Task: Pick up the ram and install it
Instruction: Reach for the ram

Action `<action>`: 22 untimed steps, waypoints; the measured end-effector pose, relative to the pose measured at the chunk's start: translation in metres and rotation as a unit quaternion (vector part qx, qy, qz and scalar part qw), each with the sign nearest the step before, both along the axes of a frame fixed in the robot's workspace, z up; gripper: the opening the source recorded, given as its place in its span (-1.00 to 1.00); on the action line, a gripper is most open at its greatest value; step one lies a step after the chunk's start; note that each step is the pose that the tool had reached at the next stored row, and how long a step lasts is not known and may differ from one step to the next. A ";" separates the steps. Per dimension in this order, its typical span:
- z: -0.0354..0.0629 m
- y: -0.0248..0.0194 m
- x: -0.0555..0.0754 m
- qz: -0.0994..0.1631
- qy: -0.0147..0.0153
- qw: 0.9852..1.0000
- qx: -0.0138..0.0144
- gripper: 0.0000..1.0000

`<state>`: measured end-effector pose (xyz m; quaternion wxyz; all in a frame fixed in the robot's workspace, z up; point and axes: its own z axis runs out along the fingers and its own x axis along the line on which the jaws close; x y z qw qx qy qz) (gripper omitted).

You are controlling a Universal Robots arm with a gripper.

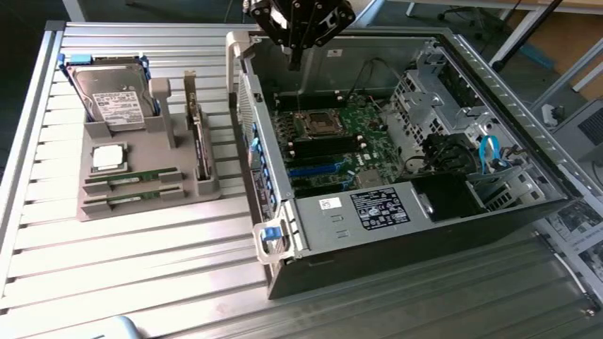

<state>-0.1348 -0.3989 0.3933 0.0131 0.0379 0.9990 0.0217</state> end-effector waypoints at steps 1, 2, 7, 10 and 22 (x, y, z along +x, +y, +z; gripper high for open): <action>0.0000 0.0000 -0.002 0.000 0.000 1.000 0.000 -0.79; 0.0000 0.0000 -0.003 0.000 0.000 1.000 0.000 -0.79; 0.0000 0.0000 -0.006 0.000 0.000 1.000 0.000 -0.79; 0.0000 0.0000 -0.008 0.000 0.000 1.000 0.000 -0.79; 0.0000 0.0000 -0.018 0.000 0.000 1.000 0.000 -0.79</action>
